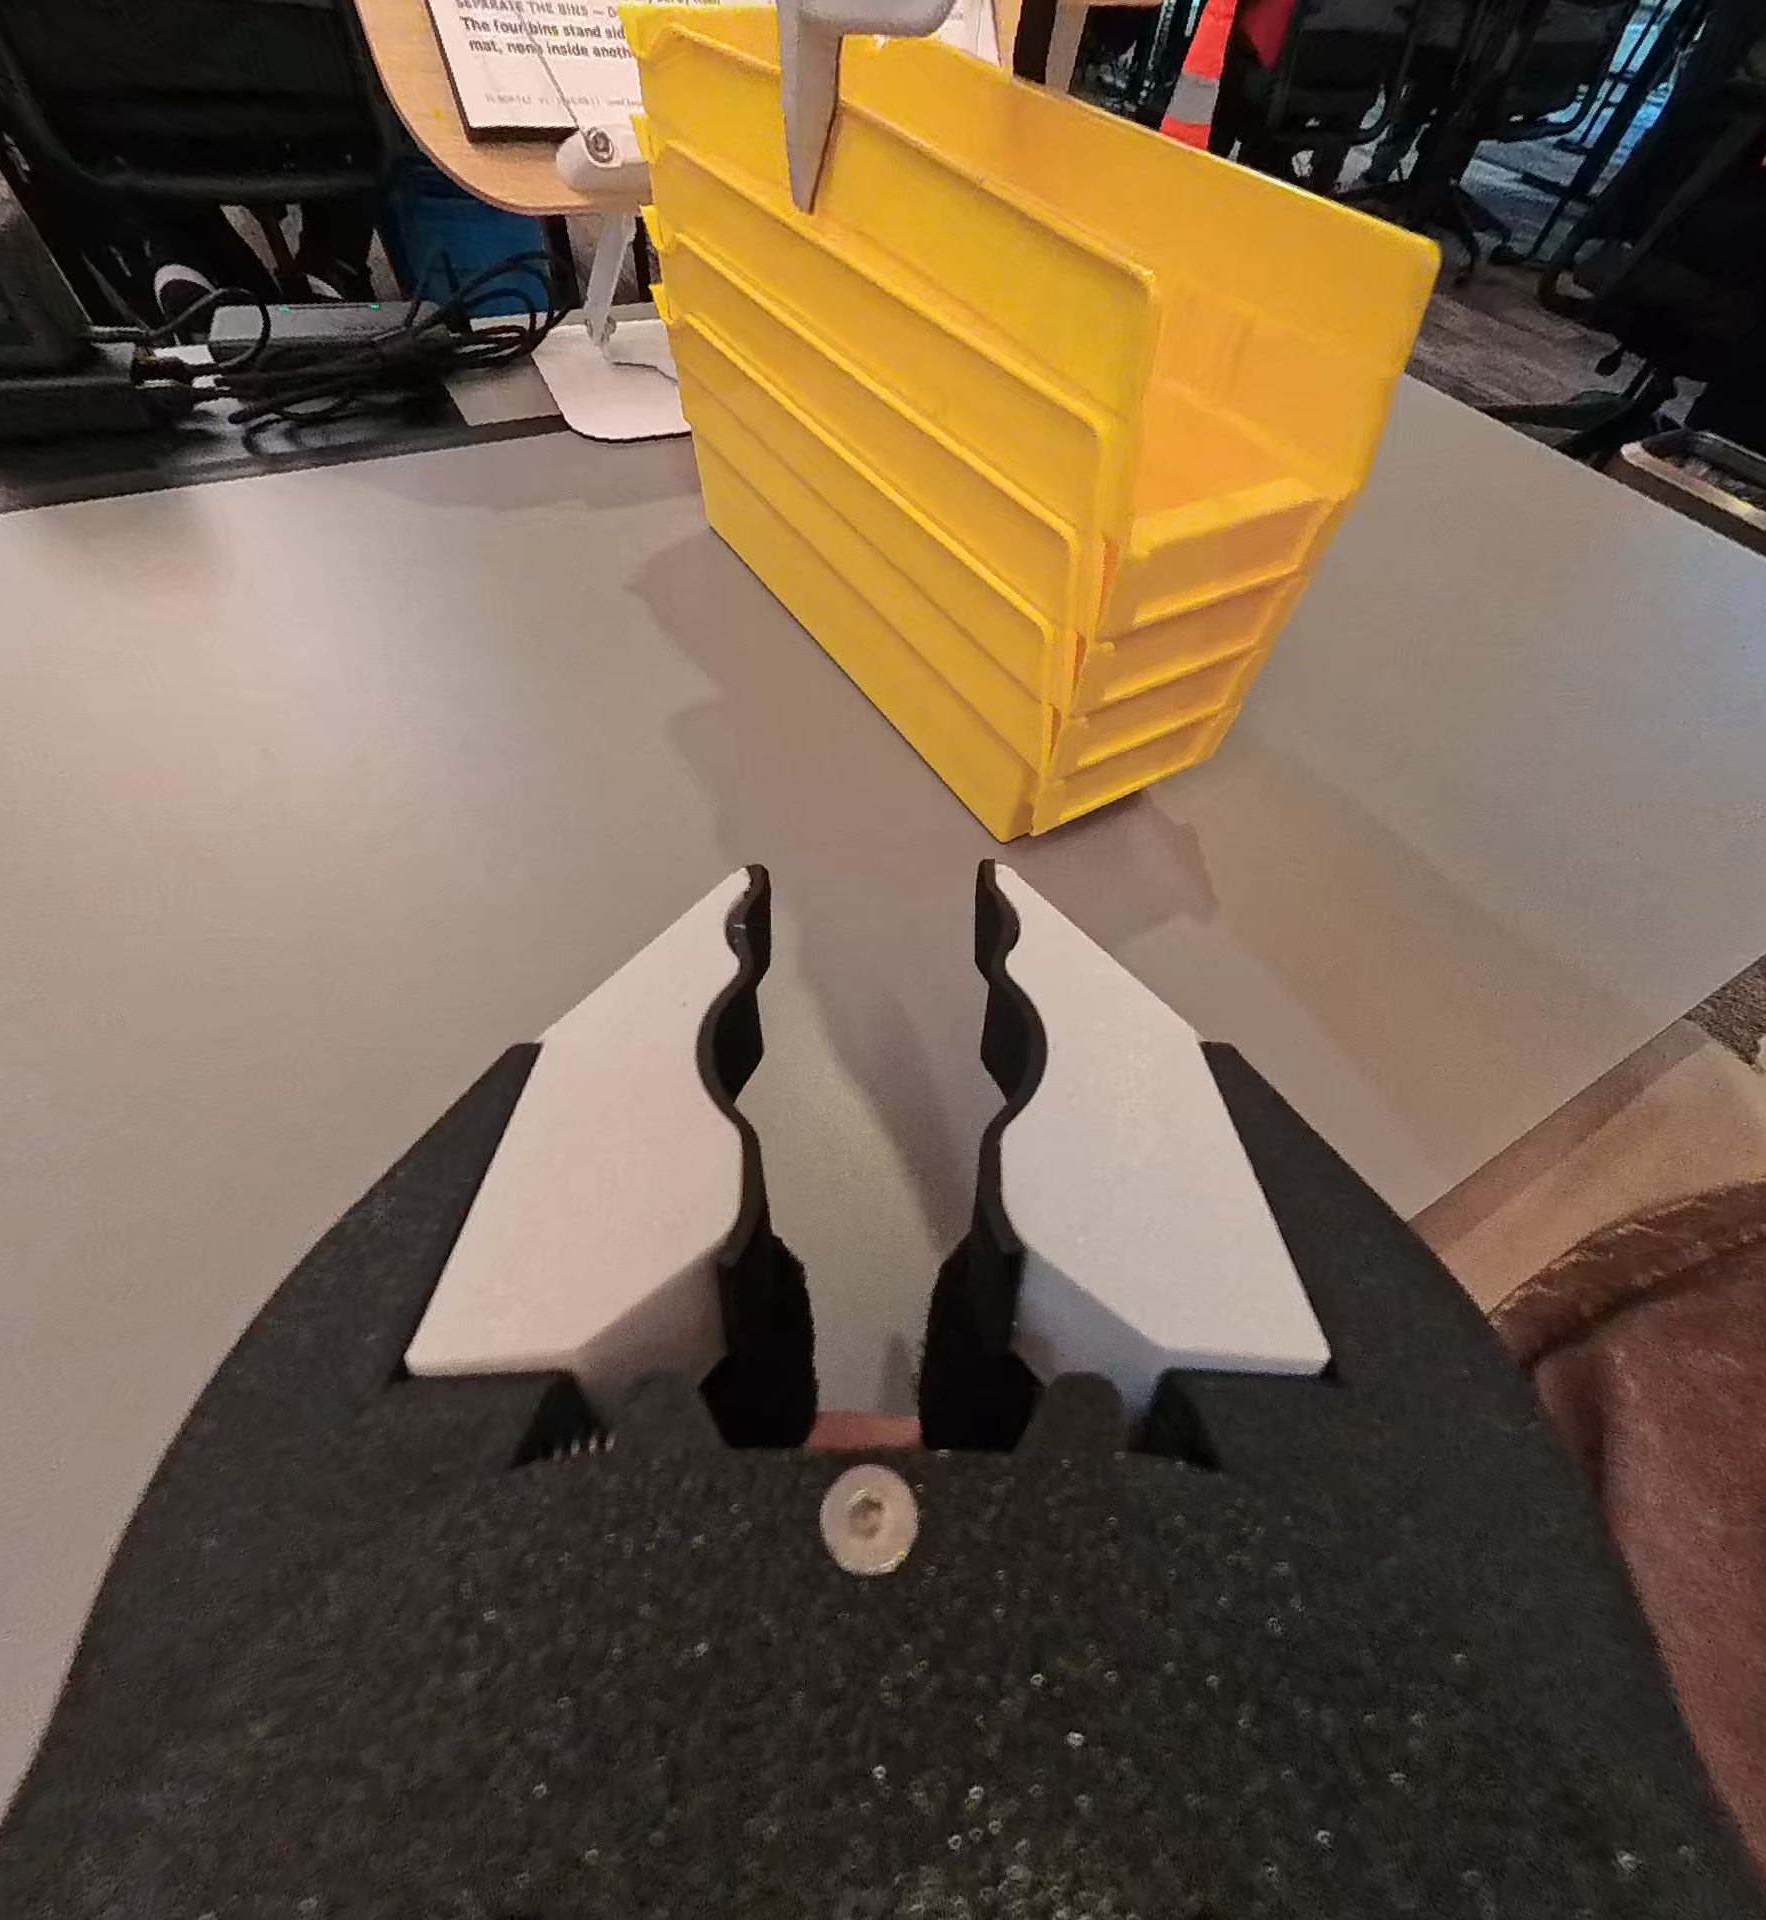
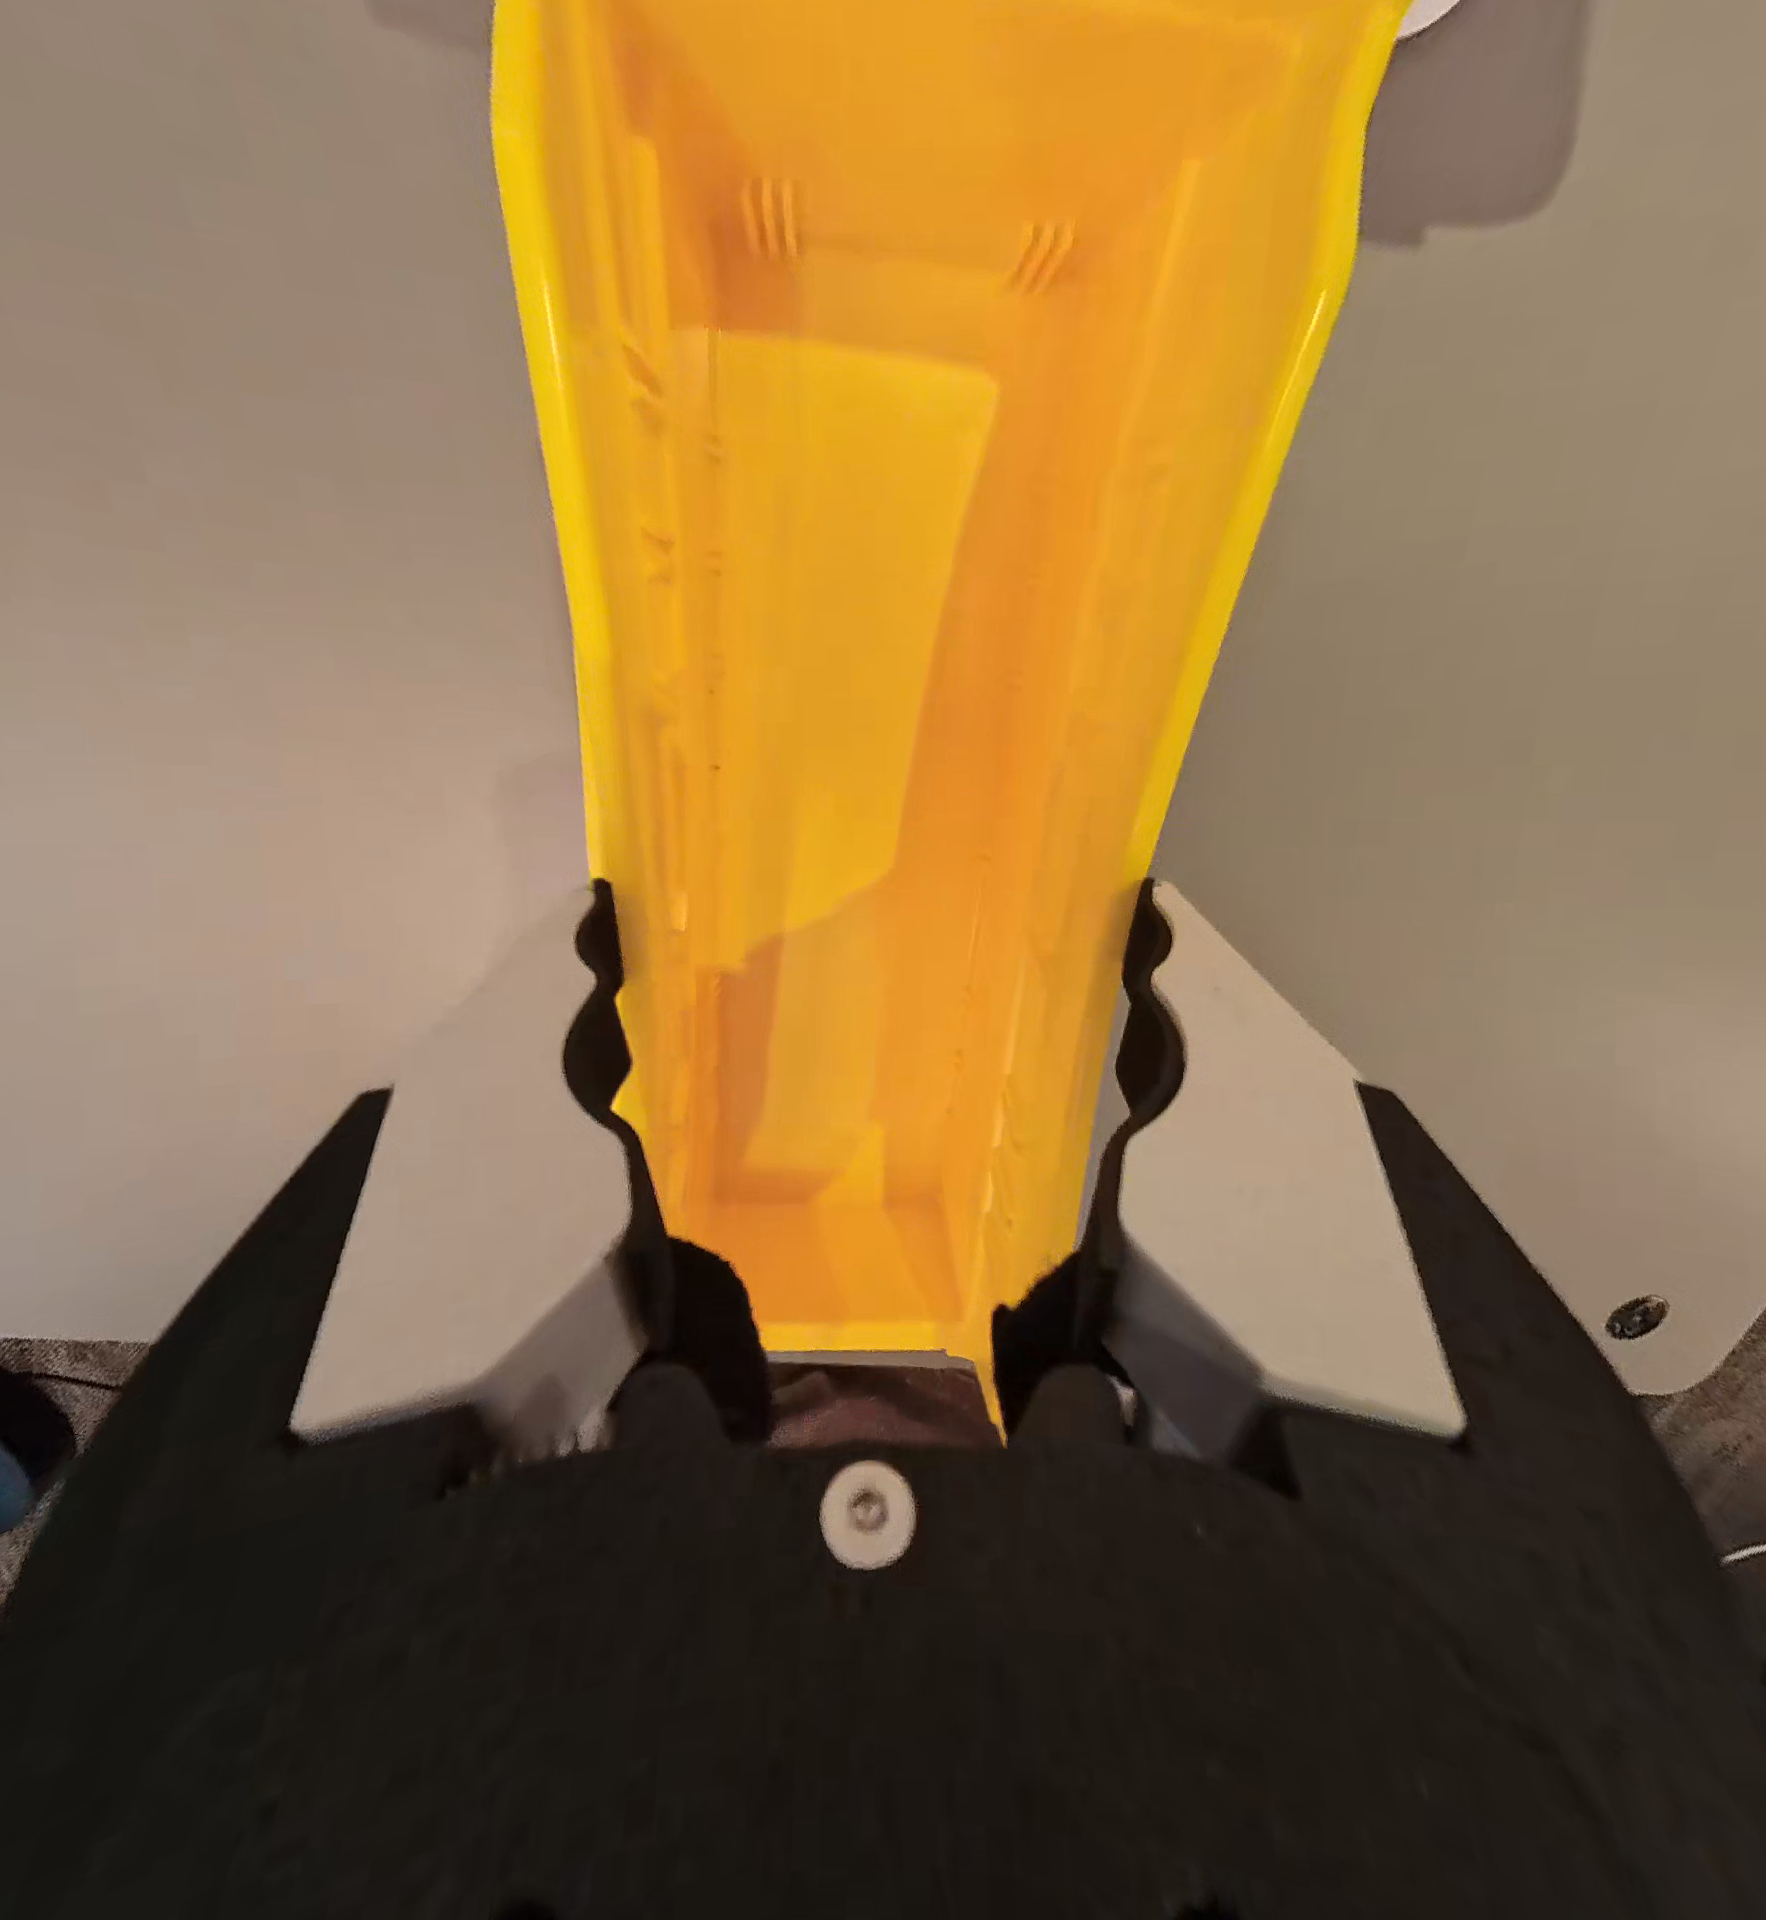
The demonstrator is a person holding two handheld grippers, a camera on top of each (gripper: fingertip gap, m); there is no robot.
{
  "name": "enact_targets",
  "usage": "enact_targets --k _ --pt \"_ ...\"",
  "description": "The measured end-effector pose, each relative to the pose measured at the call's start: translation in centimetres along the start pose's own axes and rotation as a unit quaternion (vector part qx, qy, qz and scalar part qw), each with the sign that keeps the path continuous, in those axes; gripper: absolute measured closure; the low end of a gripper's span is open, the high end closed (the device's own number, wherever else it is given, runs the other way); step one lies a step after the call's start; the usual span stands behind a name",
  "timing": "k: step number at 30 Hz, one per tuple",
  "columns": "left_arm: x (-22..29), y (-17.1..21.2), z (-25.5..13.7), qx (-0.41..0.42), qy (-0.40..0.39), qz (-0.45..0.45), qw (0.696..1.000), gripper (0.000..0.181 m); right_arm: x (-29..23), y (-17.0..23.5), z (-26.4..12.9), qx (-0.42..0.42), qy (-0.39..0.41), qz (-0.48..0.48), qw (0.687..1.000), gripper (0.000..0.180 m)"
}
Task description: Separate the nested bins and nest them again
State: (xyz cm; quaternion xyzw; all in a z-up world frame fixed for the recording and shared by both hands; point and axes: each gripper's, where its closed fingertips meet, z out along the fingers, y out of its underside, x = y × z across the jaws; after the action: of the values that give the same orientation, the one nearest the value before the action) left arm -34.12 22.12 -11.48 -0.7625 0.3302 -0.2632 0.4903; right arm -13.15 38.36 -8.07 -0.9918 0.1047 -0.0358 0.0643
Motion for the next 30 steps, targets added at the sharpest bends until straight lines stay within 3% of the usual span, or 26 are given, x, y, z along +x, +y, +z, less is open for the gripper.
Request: enact_targets --k 12,20,25,30 --pt "0.6 0.1 0.4 -0.005 0.003 0.012 1.0 0.144 1.4 0.3 -5.3 0.007 0.003 0.001 1.0 0.085" --pt "-0.1 0.3 0.5 -0.007 0.003 -0.008 1.0 0.144 3.5 0.4 -13.4 0.074 -0.017 0.018 0.997 0.084" --pt "0.4 0.5 0.4 -0.009 0.006 -0.007 1.0 0.144 8.0 1.8 -18.2 0.083 0.012 0.016 0.996 0.083" --pt "0.7 0.7 0.3 -0.011 0.005 -0.001 1.0 0.144 15.0 3.3 -18.8 0.071 0.075 0.016 0.995 0.083"
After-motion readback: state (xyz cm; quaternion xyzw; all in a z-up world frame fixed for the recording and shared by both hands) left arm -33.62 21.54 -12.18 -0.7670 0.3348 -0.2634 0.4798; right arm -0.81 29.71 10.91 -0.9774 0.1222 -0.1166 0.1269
